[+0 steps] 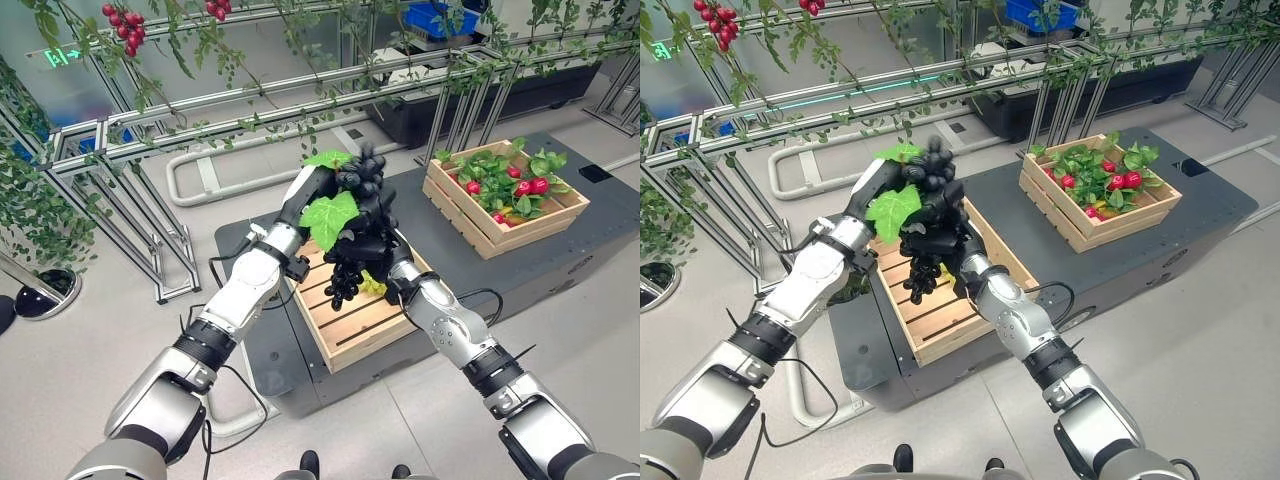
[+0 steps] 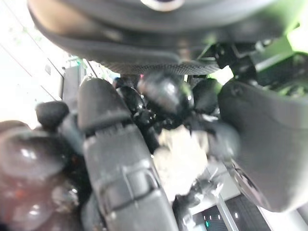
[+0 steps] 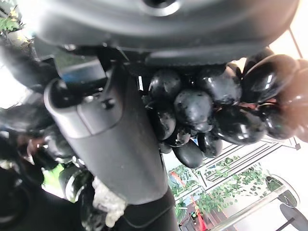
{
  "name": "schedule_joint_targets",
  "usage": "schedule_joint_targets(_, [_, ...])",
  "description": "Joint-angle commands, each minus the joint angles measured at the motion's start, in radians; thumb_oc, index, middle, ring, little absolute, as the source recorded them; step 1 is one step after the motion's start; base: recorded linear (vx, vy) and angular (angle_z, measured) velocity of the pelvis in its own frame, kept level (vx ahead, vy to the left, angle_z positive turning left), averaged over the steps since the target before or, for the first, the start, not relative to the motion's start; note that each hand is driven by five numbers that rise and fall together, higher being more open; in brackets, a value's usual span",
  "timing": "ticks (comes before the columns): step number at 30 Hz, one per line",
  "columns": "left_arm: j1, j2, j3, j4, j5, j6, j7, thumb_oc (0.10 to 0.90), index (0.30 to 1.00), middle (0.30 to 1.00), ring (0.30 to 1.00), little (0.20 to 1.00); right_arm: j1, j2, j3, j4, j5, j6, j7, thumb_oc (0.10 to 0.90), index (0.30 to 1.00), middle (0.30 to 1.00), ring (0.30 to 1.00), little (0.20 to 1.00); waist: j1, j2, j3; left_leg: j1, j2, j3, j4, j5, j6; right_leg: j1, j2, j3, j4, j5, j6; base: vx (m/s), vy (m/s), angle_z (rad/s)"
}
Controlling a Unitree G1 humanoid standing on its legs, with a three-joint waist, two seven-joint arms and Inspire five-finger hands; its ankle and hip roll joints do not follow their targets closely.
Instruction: Pick up the fruits from the basket on one side to the basket on the other side
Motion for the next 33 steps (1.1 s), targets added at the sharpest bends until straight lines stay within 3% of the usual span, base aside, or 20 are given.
schedule_joint_targets(1, [-0.027, -0.020, 0.117, 0.163, 0.049, -0.095, 0.143, 0.800, 0.900, 0.900, 0.900, 0.900, -0.021, 0.065, -0.097, -0.030, 0.030, -0.203, 0.010, 0.400, 0.300, 0.300, 0.300, 0.300, 0.014, -0.003, -0.154, 0.035, 0.003, 0.005, 0.001, -0.117, 0.008, -0.005, -0.030, -0.002, 0.003, -0.025, -0.049, 0.04, 0.000, -0.02])
schedule_joint_targets(12, [0.129, -0.028, 0.209, 0.162, 0.082, -0.100, 0.207, 0.800, 0.900, 0.900, 0.900, 0.900, 0.159, 0.016, -0.182, -0.007, -0.034, -0.241, 0.002, 0.400, 0.300, 0.300, 0.300, 0.300, -0.001, -0.010, -0.147, 0.048, 0.007, 0.019, 0.001, -0.126, 0.014, -0.003, -0.029, 0.016, 0.003, -0.023, -0.043, 0.03, 0.007, -0.03])
schedule_joint_targets(20, [0.236, -0.024, 0.257, 0.156, 0.104, -0.113, 0.206, 0.800, 0.900, 0.900, 0.900, 0.900, 0.269, -0.022, -0.280, -0.001, -0.009, -0.281, 0.011, 0.400, 0.300, 0.300, 0.300, 0.300, -0.016, -0.014, -0.138, 0.054, 0.010, 0.034, 0.001, -0.130, 0.017, -0.008, -0.024, 0.036, 0.003, -0.020, -0.041, 0.02, 0.003, -0.08])
schedule_joint_targets(24, [0.251, -0.028, 0.271, 0.166, 0.096, -0.118, 0.193, 0.800, 0.900, 0.900, 0.900, 0.900, 0.290, -0.039, -0.319, 0.016, -0.014, -0.295, 0.011, 0.400, 0.300, 0.300, 0.300, 0.300, -0.024, -0.015, -0.137, 0.060, 0.012, 0.042, 0.001, -0.134, 0.017, -0.008, -0.022, 0.045, 0.003, -0.019, -0.039, 0.02, 0.009, -0.13])
schedule_joint_targets(28, [0.292, -0.023, 0.285, 0.148, 0.080, -0.139, 0.141, 0.800, 0.900, 0.900, 0.900, 0.900, 0.342, -0.068, -0.354, 0.011, -0.113, -0.320, 0.014, 0.400, 0.300, 0.300, 0.300, 0.300, -0.034, -0.018, -0.135, 0.059, 0.016, 0.055, 0.001, -0.136, 0.016, -0.015, -0.020, 0.055, 0.003, -0.015, -0.036, 0.01, -0.002, -0.05])
schedule_joint_targets(33, [0.397, -0.036, 0.345, 0.092, 0.012, -0.132, 0.057, 0.800, 0.900, 0.900, 0.900, 0.900, 0.445, -0.115, -0.424, -0.038, -0.174, -0.301, 0.066, 0.400, 0.300, 0.300, 0.300, 0.300, -0.055, -0.023, -0.124, 0.065, 0.017, 0.067, 0.001, -0.140, 0.023, -0.018, -0.007, 0.083, 0.003, -0.014, -0.042, 0.02, -0.026, -0.13])
